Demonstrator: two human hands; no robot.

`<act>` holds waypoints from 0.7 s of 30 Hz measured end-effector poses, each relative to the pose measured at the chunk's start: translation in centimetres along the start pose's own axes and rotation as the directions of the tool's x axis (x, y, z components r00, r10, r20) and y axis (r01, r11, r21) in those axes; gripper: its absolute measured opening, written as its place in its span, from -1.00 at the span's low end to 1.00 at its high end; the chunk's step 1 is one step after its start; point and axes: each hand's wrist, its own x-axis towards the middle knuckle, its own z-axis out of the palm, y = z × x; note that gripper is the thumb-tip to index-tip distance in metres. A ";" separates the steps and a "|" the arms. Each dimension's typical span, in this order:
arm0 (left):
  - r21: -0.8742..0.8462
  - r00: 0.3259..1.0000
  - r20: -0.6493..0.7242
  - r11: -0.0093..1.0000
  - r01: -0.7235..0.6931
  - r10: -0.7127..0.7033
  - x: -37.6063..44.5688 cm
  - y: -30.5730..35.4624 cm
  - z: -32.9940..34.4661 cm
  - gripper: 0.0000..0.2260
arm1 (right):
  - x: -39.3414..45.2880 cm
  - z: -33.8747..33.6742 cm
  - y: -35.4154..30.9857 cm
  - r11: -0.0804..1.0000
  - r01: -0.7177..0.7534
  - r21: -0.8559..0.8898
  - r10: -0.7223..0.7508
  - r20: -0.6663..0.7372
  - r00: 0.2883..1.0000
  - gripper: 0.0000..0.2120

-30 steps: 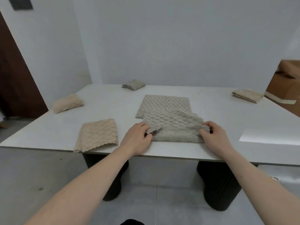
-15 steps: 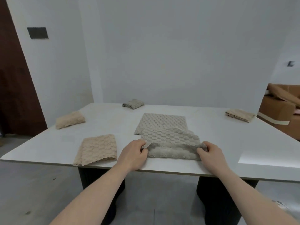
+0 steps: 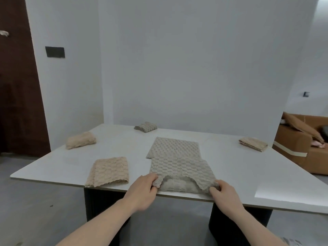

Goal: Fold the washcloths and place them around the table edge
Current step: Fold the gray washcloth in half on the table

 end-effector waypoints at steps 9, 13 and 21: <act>0.076 0.986 0.132 0.991 -0.111 0.100 -1.7 0.0 -3.9 -0.83 | -1.1 -3.2 -0.9 0.997 0.077 0.026 -0.077 -0.004 0.997 -0.78; -0.017 0.996 0.061 0.997 -0.071 0.072 -0.4 0.0 -5.3 -0.76 | 0.4 -3.4 -2.0 0.993 0.082 0.082 -0.074 -0.092 0.993 -0.77; -0.279 0.995 -0.050 0.958 0.071 -0.089 4.6 -1.2 -3.6 -0.71 | 5.9 -1.3 -1.3 0.983 0.050 0.176 -0.019 -0.172 0.985 -0.97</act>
